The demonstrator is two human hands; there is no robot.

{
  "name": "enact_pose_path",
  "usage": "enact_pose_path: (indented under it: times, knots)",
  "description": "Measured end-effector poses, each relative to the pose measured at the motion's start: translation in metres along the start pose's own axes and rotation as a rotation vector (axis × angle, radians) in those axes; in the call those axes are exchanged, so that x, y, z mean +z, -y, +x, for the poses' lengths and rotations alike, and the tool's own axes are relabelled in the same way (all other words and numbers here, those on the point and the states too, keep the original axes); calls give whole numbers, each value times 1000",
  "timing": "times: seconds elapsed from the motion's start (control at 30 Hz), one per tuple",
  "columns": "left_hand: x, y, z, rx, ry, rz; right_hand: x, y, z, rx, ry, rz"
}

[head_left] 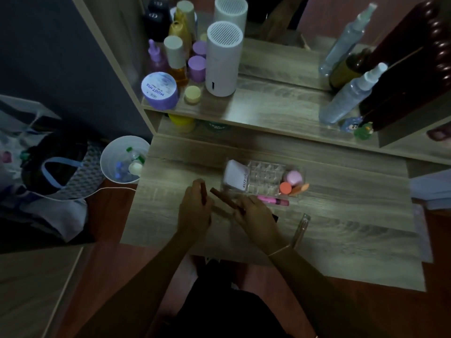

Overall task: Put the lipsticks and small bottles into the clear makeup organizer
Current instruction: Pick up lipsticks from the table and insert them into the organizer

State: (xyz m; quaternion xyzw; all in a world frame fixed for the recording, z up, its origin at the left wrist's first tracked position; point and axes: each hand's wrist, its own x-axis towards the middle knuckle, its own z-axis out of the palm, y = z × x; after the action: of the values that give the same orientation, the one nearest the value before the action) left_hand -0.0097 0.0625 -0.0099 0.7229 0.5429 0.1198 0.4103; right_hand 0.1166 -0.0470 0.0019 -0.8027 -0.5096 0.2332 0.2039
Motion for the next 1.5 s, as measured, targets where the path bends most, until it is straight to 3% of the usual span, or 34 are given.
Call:
enact_pose_path:
  times: [0.37, 0.73, 1.13, 1.27, 1.5]
  knots:
    - [-8, -39, 10, 326, 21, -190, -19, -19, -26, 185, -215, 216]
    - [14, -100, 29, 530, 1, -166, -57, -35, -2, 267, -267, 349]
    - [33, -111, 45, 557, 115, -32, -60, -40, 47, 282, -447, 248]
    - [31, -110, 44, 555, 119, 45, -56, -46, 56, 284, -402, 127]
    - [33, -107, 48, 520, 174, 164, -47, -52, 62, 304, -297, 143]
